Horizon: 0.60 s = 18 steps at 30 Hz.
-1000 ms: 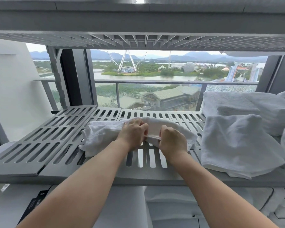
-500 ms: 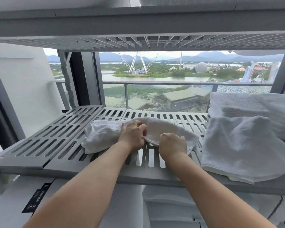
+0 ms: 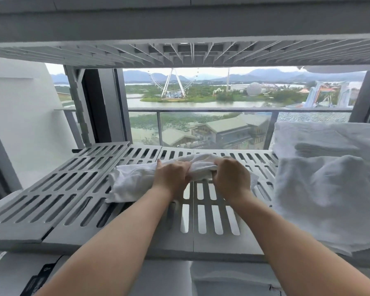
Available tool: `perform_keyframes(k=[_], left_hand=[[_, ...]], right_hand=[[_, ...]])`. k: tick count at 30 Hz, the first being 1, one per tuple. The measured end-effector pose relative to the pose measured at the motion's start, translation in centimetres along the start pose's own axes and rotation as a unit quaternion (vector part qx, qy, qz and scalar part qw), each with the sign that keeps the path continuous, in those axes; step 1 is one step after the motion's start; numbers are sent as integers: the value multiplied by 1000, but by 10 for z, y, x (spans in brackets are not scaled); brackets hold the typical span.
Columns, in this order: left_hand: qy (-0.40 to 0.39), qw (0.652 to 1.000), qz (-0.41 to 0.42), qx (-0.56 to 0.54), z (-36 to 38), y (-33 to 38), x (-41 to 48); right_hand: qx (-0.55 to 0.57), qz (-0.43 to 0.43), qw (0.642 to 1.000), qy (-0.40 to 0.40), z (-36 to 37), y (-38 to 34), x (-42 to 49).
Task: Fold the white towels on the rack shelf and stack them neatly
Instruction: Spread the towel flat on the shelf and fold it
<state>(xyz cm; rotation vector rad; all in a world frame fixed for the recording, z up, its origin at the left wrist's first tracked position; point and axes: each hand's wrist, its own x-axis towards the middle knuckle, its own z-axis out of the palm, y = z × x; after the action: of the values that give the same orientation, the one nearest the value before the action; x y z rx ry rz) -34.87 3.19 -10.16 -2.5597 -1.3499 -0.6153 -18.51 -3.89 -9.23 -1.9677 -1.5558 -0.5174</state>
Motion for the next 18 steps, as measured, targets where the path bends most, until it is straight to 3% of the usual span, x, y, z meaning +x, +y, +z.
perform_keyframes(k=[2, 7, 9, 13, 16, 18], left_hand=[[34, 999, 8, 38, 2, -7, 6], [114, 993, 7, -15, -15, -31, 33], [147, 989, 14, 25, -28, -38, 46], [36, 989, 1, 146, -22, -52, 43], [-30, 987, -12, 156, -14, -55, 32], [-24, 990, -18, 140, -15, -56, 28]], right_hand=[[-9, 15, 1000, -6, 3, -1, 7], [-15, 29, 999, 17, 12, -14, 26], [-7, 39, 999, 21, 18, -22, 33], [-8, 99, 995, -2, 33, -20, 38], [-15, 119, 993, -15, 47, -21, 37], [-7, 123, 992, -6, 55, -24, 38]])
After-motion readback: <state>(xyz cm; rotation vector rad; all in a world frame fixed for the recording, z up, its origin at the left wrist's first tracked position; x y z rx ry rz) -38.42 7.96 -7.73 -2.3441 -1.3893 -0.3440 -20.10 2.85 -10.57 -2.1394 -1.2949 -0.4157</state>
